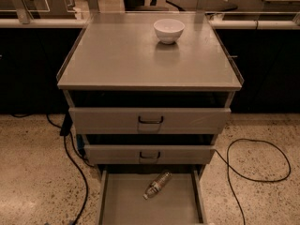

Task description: Place water bottle into bottom drawer

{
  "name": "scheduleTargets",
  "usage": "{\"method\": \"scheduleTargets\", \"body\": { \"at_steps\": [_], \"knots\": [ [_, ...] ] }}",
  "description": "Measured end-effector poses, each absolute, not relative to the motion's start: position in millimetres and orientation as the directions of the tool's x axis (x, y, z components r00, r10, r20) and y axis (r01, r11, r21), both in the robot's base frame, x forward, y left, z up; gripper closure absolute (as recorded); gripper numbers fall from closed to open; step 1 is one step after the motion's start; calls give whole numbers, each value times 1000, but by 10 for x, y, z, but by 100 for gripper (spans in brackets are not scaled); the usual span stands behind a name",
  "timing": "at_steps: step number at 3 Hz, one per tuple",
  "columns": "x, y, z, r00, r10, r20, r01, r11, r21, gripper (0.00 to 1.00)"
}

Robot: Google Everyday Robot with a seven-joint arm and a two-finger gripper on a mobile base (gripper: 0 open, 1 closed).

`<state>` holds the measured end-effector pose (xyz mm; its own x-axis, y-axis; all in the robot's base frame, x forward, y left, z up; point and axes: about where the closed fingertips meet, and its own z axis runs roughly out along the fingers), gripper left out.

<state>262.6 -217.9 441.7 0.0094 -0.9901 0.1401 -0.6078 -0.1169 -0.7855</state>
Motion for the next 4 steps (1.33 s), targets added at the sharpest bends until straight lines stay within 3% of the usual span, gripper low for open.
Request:
{"method": "scheduleTargets", "body": {
  "at_steps": [2, 3, 4],
  "knots": [
    [2581, -2354, 4453, 1, -986, 168, -605, -134, -785, 0],
    [2348, -3137, 4789, -89, -962, 258, -582, -160, -798, 0],
    [2082, -4198, 5738, -278, -889, 364, -483, -198, -853, 0]
  ]
}}
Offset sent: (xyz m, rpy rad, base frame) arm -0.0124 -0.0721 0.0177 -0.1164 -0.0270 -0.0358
